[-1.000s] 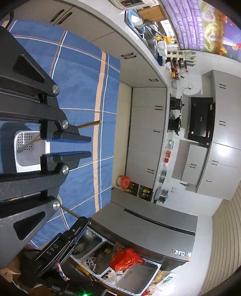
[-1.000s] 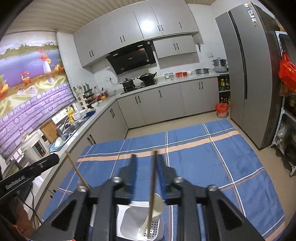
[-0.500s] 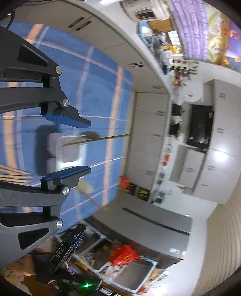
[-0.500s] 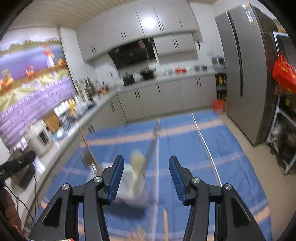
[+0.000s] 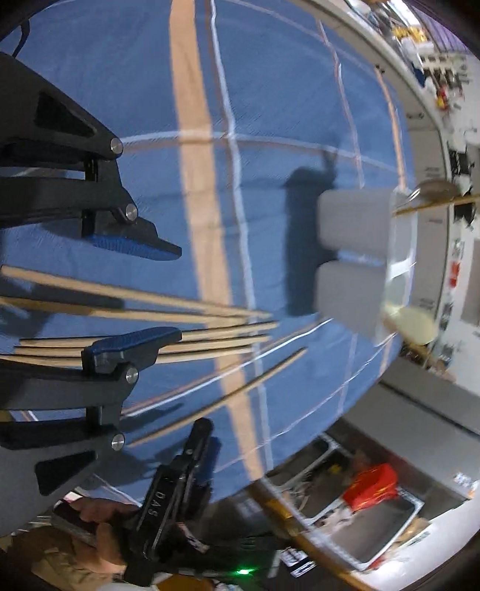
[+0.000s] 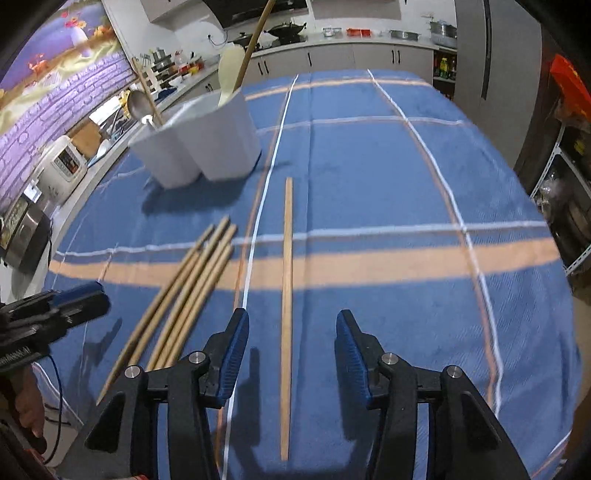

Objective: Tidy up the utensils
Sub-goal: 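Grasp another wooden chopstick with the left tool while the right tool grasps one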

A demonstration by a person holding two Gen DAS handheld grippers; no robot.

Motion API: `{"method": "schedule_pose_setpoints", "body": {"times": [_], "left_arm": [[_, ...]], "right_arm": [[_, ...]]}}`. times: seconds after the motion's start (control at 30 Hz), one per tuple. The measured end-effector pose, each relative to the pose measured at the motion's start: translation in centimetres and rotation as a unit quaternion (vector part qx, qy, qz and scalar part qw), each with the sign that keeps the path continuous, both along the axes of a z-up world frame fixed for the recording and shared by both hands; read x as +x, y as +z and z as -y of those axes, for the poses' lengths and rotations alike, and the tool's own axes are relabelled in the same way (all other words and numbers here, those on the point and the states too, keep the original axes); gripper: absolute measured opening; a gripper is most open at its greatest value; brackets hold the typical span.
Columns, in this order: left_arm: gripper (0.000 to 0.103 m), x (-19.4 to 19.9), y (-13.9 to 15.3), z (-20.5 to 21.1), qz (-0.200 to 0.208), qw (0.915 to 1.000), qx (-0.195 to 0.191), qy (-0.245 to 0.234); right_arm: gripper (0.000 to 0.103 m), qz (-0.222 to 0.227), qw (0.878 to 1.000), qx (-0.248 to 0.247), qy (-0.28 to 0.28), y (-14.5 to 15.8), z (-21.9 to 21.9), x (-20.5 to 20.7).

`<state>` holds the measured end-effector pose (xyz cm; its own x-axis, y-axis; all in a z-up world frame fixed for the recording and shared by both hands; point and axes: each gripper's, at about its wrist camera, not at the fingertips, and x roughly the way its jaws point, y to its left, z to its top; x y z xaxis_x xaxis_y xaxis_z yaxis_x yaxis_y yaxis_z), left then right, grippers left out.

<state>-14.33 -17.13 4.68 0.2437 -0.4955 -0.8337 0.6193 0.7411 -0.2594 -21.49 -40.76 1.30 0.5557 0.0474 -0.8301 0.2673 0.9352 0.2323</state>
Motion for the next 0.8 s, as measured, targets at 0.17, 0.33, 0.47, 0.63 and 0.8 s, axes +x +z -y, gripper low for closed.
{"method": "schedule_pose_setpoints", "body": {"times": [0.17, 0.33, 0.47, 0.63, 0.8], "left_arm": [[0.024, -0.8, -1.3, 0.7, 0.006, 0.9995, 0.018, -0.026], [0.013, -0.8, -2.6, 1.4, 0.002, 0.9986, 0.038, -0.037], [0.008, -0.2, -2.8, 1.8, 0.002, 0.9989, 0.032, -0.034], [0.006, 0.0, -3.0, 2.2, 0.007, 0.9989, 0.034, -0.033], [0.007, -0.3, -3.0, 3.8, 0.041, 0.9967, 0.06, -0.035]], "right_arm": [[0.05, -0.005, 1.0, -0.012, 0.002, -0.8, -0.8, -0.5], [0.048, -0.008, 1.0, -0.025, 0.005, -1.3, -1.3, -0.7], [0.046, -0.009, 0.999, -0.037, 0.01, -1.2, -1.6, -0.5], [0.04, -0.015, 0.997, -0.067, 0.02, -1.2, -2.0, -0.2], [0.027, -0.028, 0.993, -0.107, 0.033, -1.3, -2.9, 1.1]]}}
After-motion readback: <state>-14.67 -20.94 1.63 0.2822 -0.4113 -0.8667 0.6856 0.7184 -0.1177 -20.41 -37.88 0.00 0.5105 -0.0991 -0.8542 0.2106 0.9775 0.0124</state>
